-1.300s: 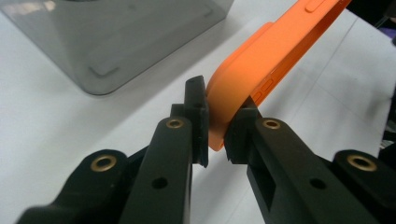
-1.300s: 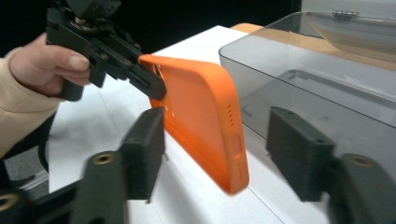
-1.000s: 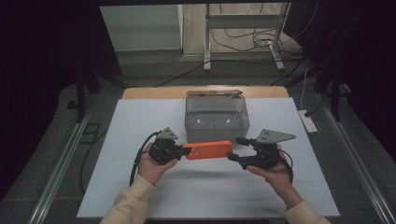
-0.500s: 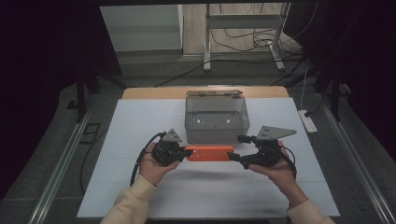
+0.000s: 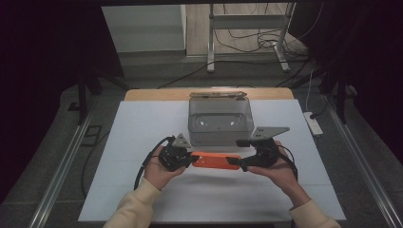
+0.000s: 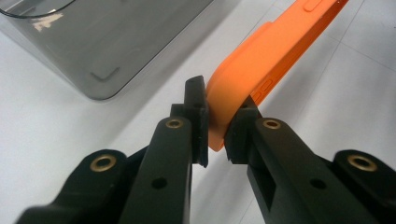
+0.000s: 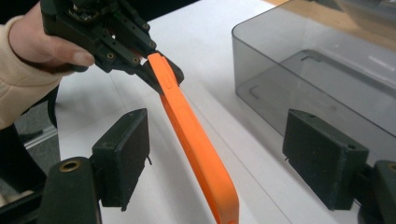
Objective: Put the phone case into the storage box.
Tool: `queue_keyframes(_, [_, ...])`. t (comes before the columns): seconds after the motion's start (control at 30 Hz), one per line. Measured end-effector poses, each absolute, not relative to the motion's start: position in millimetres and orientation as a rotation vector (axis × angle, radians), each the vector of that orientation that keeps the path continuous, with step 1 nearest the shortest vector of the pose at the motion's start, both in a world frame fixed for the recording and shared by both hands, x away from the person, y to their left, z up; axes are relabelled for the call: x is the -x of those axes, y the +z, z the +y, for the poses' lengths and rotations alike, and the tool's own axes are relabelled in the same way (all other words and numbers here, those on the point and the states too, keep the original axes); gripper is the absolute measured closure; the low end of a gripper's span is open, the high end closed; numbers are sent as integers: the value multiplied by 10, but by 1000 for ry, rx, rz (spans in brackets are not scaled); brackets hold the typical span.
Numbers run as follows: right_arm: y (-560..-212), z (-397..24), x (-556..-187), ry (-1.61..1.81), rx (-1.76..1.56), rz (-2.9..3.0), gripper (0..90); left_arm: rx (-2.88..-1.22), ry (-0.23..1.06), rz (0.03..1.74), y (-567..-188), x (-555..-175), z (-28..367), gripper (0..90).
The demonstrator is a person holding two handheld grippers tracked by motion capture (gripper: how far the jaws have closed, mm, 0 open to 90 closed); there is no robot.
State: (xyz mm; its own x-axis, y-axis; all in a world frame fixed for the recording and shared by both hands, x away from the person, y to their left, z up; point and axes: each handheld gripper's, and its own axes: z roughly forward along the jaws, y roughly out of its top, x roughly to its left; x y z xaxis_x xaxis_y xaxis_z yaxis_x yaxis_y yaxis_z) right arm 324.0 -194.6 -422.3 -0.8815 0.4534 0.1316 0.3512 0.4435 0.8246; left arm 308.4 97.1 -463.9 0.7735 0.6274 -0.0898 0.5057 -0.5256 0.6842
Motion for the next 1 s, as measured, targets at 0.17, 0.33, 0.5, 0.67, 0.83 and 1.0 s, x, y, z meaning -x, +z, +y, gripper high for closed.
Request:
queue_keyframes(0.17, [-4227, -1889, -3264, 1406, -705, 2606, 237, -2238, 216, 839, -4640, -3087, 970, 819])
queue_keyframes(0.33, [-4203, -1843, -3273, 1391, -695, 2616, 242, -2241, 217, 837, -4640, -3088, 963, 819])
queue_keyframes(0.5, [-4201, -1791, -3294, 1371, -677, 2638, 230, -2246, 217, 834, -4642, -3089, 955, 818])
queue_keyframes(0.67, [-4211, -1756, -3334, 1353, -680, 2658, 222, -2242, 221, 835, -4638, -3085, 955, 819])
queue_keyframes(0.83, [-4235, -1730, -3372, 1321, -697, 2689, 220, -2247, 221, 832, -4642, -3082, 941, 818])
queue_keyframes(1.0, [-4256, -1695, -3389, 1293, -687, 2719, 226, -2260, 225, 823, -4643, -3078, 925, 818])
